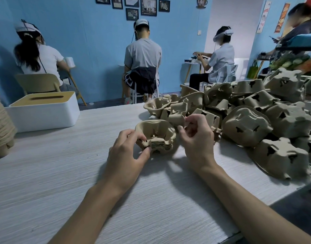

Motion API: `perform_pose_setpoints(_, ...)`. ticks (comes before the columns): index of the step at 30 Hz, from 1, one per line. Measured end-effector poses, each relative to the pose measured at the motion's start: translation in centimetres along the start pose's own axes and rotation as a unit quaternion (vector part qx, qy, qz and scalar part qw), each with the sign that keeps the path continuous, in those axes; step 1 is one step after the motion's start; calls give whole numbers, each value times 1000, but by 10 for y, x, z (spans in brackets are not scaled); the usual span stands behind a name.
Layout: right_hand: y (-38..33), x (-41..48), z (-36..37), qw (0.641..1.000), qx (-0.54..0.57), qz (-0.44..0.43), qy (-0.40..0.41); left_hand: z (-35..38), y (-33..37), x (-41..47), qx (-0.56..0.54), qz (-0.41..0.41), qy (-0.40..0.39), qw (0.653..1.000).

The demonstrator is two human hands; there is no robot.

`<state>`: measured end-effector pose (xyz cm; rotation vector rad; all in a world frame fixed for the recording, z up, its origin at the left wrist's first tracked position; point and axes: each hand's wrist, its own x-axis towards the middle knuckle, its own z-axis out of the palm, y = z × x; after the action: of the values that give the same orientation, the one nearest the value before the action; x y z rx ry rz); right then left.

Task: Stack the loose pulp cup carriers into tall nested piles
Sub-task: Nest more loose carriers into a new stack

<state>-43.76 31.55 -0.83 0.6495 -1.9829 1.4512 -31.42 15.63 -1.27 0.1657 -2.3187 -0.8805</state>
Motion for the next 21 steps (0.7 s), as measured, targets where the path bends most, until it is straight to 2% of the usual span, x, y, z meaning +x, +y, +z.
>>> perform_pose_setpoints(3,2,-1,1,998,10,49,-30,0,-1,0,2,2,1,1000)
perform_pose_setpoints(8,5,1,3,998,-4,38,-42,-1,0,0,1,7,2,1000)
perform_pose_setpoints(13,7,1,2,995,71,64,-3,-4,-1,-4,10,19,-7,1000)
perform_pose_setpoints(17,4,0,0,995,95,5,3,-6,-4,-6,12,23,-5,1000)
perform_pose_setpoints(21,-2,-4,-1,990,99,-98,-23,-6,-5,-6,-15,3,-3,1000)
